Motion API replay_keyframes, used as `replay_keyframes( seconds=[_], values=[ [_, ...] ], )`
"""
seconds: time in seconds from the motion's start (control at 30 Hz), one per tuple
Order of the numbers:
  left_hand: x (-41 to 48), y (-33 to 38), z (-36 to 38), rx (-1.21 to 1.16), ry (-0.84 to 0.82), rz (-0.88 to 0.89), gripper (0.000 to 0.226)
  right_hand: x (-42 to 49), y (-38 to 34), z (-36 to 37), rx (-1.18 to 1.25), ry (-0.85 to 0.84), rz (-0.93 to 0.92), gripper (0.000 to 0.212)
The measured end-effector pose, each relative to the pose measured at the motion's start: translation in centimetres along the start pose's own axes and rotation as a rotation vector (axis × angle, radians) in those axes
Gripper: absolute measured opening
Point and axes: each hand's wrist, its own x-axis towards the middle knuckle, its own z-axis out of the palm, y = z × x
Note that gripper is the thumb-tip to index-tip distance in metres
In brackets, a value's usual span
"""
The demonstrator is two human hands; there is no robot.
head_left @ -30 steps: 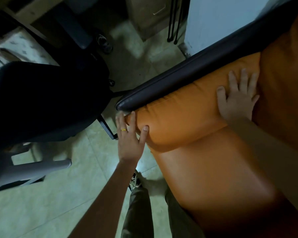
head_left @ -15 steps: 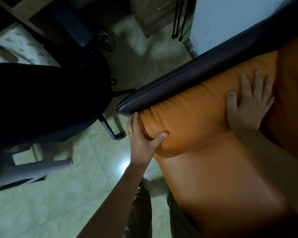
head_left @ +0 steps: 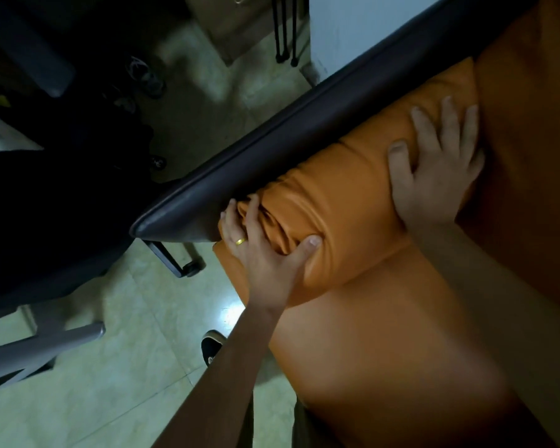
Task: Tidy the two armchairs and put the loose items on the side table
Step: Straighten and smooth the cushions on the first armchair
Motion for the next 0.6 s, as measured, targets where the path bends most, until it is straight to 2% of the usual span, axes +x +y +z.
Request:
replay_keyframes(
  seconds=[0.23,0.37,0.47,0.53,0.6],
  values=[
    [-0.6,-1.0,-2.1,0.037,0.013,-0.056,0.111,-2.4,-1.3,-0.1,0.005,0.023,0.078,0.053],
    [-1.2,-0.6,-3.9,0.069,-0.035,-0.122,0.109,-5.3,-2.2,-0.8,0.045,-0.067,0.101,0.055],
    [-0.6,1.0,-5.6,0.242,-0.122,-0.168,0.108,-7.4,-2.1,-2.1,0.123,-0.169,0.116,0.058],
    [0.1,2.2,-6.4,0.385,-0.18,-0.135,0.1,-8.2,-1.9,-2.9,0.202,-0.223,0.151,0.059],
    [0.2,3.7,-6.3,0.46,-0.254,0.017,0.085,-9.0,-1.9,-3.6,0.247,-0.265,0.191,0.06]
  ],
)
